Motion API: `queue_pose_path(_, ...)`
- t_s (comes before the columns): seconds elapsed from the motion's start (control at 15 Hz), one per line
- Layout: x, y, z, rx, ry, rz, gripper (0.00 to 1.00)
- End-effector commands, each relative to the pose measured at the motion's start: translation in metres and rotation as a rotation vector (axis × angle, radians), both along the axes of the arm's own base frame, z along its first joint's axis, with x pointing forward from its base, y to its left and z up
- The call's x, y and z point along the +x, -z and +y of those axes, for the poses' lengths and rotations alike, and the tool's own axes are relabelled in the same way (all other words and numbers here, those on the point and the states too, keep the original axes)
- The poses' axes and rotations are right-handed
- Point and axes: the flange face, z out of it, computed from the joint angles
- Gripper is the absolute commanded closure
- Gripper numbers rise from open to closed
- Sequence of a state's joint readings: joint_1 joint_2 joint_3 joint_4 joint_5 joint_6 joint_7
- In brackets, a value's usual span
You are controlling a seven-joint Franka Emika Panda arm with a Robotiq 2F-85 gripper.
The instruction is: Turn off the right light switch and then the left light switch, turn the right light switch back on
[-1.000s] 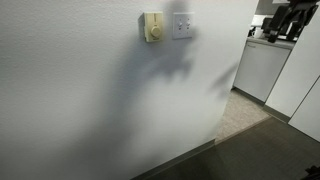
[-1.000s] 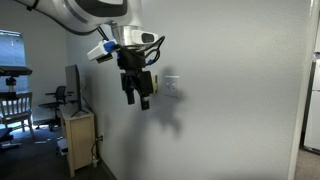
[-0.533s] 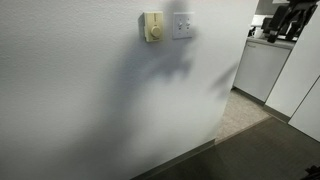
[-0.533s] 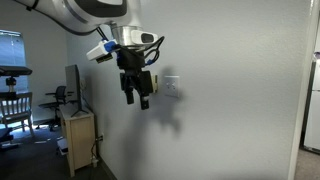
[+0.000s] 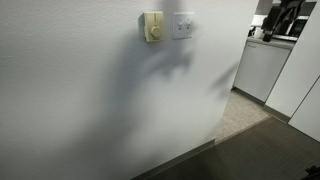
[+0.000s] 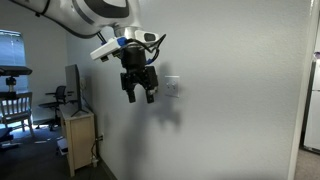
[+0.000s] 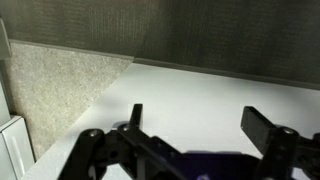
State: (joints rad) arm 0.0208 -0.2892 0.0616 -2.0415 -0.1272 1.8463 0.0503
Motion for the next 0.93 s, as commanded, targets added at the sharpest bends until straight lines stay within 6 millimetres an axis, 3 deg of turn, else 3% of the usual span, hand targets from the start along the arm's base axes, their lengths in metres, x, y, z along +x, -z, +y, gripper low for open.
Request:
queue_pose_path(0.0, 0.023, -0.003, 0.014, -0.101, -0.127, 0.071, 0.00)
queue_pose_path(0.6, 0.071, -0.015, 0.054, -0.361, -0.554, 0.111, 0.00)
queue_pose_path(0.67, 0.074, -0.017, 0.057, -0.385, -0.598, 0.127, 0.00)
queue_pose_path(0.73, 0.062, -0.015, 0.054, -0.345, -0.524, 0.088, 0.00)
queue_pose_path(0.87, 0.068, -0.015, 0.059, -0.367, -0.569, 0.099, 0.00)
